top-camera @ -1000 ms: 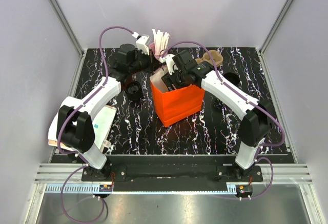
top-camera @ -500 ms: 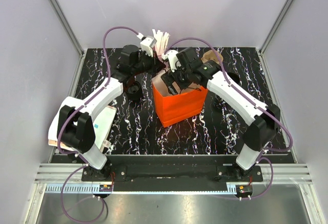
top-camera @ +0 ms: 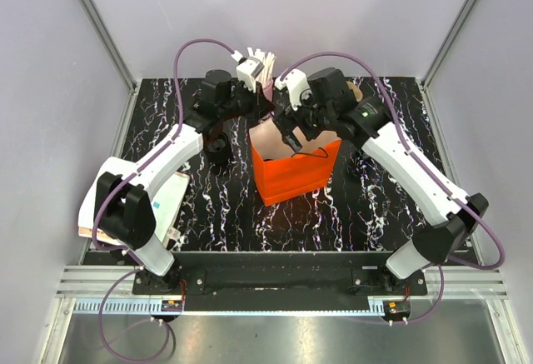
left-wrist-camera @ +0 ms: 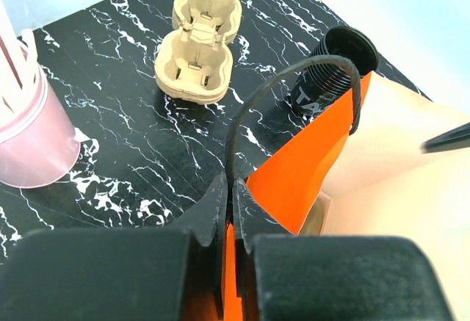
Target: Pack the takeout coffee
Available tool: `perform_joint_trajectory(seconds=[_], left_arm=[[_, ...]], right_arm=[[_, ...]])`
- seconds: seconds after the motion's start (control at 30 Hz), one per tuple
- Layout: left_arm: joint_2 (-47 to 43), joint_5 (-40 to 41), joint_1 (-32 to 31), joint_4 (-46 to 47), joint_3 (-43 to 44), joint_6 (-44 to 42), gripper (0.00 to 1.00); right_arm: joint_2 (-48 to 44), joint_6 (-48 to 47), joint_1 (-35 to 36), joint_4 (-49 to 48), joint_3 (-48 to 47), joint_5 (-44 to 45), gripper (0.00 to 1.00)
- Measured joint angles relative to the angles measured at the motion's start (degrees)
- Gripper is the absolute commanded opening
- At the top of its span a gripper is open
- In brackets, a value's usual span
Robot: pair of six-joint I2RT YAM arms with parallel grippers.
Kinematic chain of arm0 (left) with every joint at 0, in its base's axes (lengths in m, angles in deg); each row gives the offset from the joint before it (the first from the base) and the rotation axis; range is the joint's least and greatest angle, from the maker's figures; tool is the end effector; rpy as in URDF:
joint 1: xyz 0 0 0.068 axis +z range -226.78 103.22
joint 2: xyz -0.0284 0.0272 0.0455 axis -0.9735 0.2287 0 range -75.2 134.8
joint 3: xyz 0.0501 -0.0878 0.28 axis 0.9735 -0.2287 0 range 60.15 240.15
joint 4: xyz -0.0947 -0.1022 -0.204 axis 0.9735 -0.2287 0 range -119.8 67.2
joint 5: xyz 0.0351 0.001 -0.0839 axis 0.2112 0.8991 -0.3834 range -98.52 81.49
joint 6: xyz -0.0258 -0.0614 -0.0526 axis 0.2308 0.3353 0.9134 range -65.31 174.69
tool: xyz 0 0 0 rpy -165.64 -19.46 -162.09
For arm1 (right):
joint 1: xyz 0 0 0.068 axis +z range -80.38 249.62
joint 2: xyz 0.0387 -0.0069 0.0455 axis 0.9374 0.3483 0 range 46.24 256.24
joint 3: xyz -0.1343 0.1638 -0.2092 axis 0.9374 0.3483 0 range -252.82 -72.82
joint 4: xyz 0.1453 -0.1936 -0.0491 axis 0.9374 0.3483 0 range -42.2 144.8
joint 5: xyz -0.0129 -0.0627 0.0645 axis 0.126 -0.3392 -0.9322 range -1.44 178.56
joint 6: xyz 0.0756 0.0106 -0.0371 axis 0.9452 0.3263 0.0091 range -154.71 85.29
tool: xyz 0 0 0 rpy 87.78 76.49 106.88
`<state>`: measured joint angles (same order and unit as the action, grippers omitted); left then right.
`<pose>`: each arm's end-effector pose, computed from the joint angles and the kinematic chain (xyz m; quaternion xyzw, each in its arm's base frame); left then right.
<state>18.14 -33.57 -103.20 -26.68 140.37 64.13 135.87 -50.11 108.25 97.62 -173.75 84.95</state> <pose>0.3526 -0.2105 0.3675 0.2435 0.7570 -0.3446 0.4988 0.2686 0.2205 0.4144 -0.4212 0.7959 0.1152 0.4195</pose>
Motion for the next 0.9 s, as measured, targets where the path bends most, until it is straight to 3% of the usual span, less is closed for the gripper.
perform_joint_trajectory(seconds=[0.57,0.9], left_arm=[[2.6,-0.8,-2.7,-4.9,6.0,-3.4,0.01],[8.3,-0.7,-3.4,-10.3,15.1,-4.9,0.0]], right_arm=[[-9.3,-3.3,-0.3,3.2,-0.8,-0.3,1.0],[-12.5,-0.9,-13.9,-1.2,-0.2,7.0,1.0]])
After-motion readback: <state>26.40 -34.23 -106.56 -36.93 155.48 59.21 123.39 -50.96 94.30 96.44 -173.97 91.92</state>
